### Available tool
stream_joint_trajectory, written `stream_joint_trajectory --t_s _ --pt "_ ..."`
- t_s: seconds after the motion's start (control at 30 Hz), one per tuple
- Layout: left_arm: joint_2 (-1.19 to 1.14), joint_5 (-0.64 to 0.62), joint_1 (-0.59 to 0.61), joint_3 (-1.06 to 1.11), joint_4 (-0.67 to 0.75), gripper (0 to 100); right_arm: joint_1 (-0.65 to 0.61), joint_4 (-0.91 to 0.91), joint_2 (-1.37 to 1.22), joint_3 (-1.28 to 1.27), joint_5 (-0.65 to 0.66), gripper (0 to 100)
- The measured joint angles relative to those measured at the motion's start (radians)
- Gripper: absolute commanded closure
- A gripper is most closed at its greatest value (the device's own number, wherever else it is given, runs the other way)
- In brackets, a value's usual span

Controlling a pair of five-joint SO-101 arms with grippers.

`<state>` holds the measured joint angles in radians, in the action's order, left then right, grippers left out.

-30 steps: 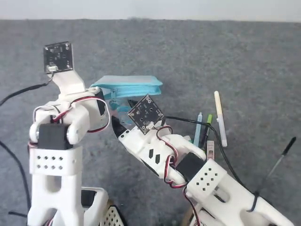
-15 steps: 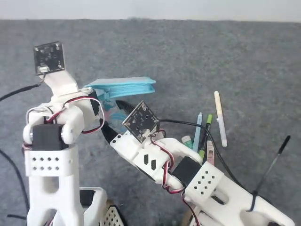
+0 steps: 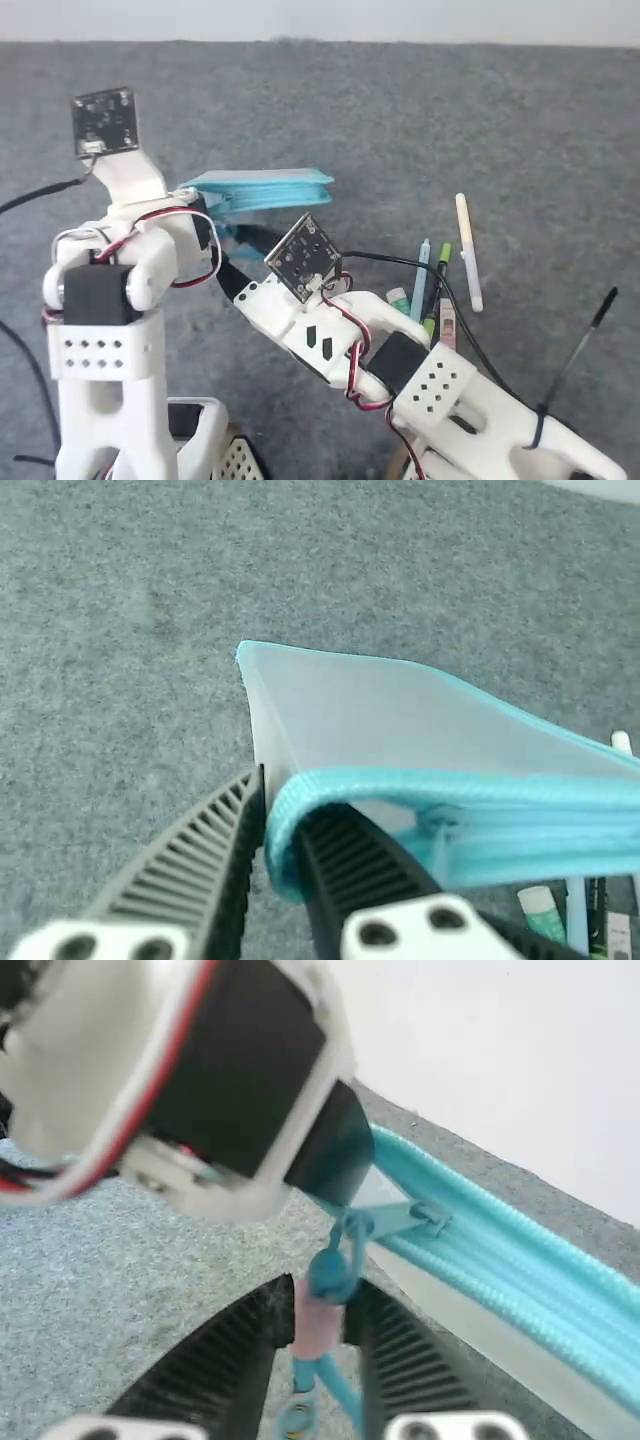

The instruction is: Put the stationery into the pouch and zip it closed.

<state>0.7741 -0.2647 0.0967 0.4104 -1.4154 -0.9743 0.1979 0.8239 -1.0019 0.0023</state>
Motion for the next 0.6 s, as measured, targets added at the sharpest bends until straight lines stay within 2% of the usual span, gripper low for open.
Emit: stream_joint_trajectory --t_s 0.3,0.6 --pt "0.000 0.048 0.000 0.000 0.000 99 0.014 -0.003 0.000 0.000 0.000 98.8" --pt "0.000 0.051 0.002 0.000 0.000 99 0.098 -0.003 0.000 0.000 0.000 99.1"
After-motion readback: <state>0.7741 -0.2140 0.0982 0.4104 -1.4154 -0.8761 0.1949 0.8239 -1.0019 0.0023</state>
